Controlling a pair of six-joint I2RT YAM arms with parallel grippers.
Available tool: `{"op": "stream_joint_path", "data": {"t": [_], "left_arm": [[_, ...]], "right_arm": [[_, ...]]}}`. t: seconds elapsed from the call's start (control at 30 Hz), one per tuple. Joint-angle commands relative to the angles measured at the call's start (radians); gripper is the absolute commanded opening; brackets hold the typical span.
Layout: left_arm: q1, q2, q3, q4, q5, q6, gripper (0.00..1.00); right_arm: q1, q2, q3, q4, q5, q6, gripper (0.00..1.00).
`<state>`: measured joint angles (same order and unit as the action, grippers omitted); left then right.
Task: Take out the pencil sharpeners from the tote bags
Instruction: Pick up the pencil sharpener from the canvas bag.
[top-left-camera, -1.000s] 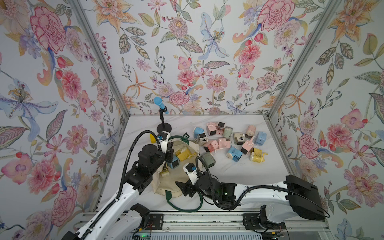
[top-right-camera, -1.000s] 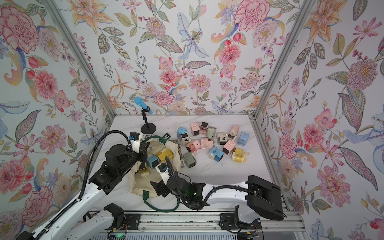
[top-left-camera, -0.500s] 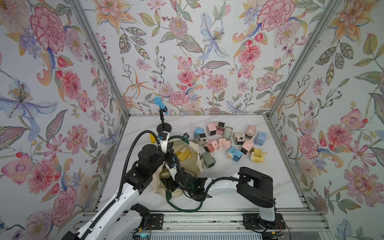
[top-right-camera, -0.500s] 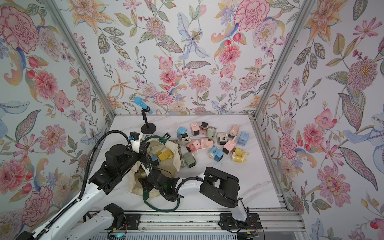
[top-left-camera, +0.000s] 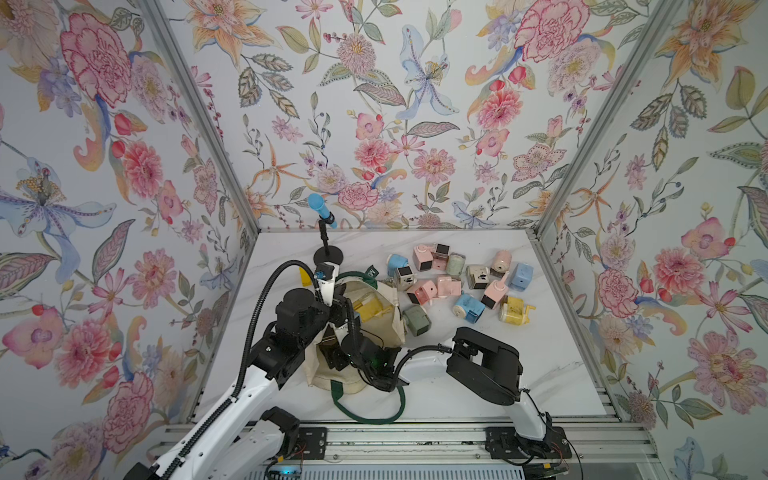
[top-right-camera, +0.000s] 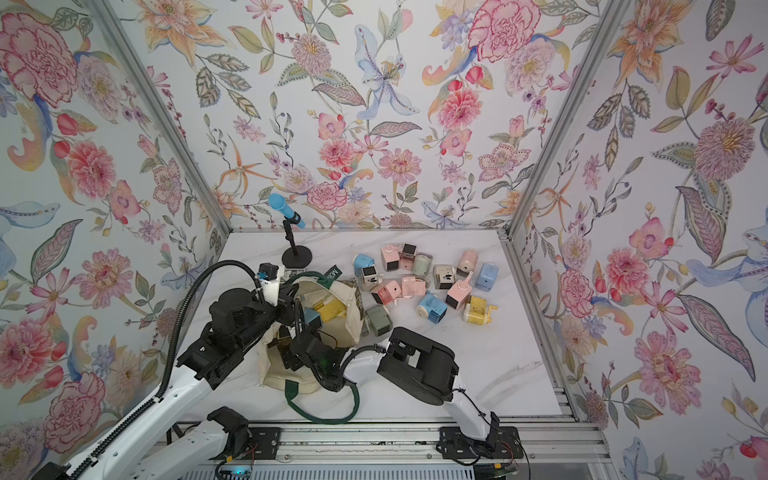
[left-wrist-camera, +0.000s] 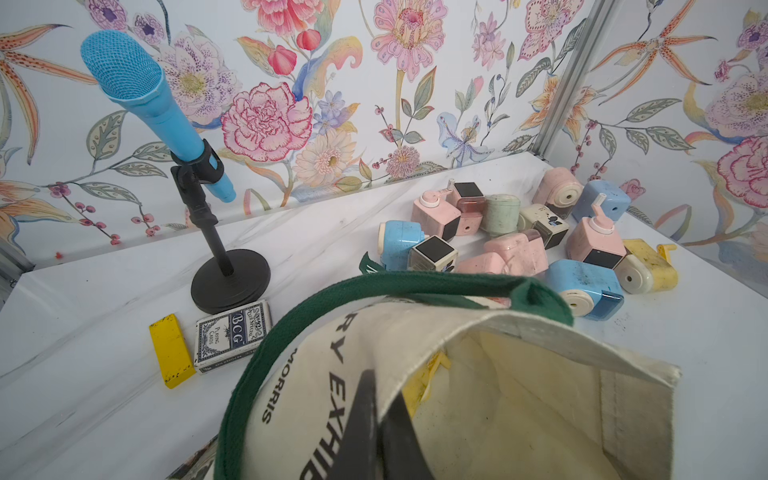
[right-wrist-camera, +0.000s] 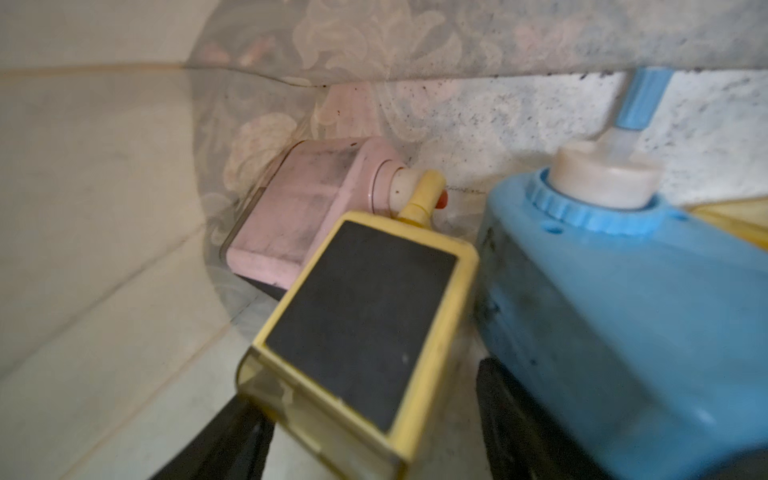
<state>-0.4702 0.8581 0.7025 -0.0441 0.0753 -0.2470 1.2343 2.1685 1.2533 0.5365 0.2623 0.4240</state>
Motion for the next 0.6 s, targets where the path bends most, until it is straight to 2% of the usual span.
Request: {"op": "stream_joint_path", "data": {"t": [0.0, 0.23, 0.4, 0.47, 0.57], "left_arm": [[0.009, -0.010, 0.006, 0.015, 0.007, -0.008, 0.00], [0.008, -0.005, 0.006, 0.015, 0.010, -0.009, 0.00], [0.008, -0.004, 0.008, 0.014, 0.011, -0.009, 0.00], [0.009, -0.004, 0.006, 0.015, 0.010, -0.009, 0.00], [0.008, -0.004, 0.006, 0.015, 0.008, -0.009, 0.00]], "right_arm": [[-0.016, 0.045, 0.044, 0.021, 0.025, -0.004, 0.75], [-0.036, 0.103, 0.089, 0.047, -0.004, -0.028, 0.73], [-0.040, 0.086, 0.060, 0.052, -0.008, -0.029, 0.60], [-0.040, 0.069, 0.037, 0.058, -0.019, -0.036, 0.50], [-0.041, 0.039, 0.005, 0.069, -0.044, -0.047, 0.43]]}}
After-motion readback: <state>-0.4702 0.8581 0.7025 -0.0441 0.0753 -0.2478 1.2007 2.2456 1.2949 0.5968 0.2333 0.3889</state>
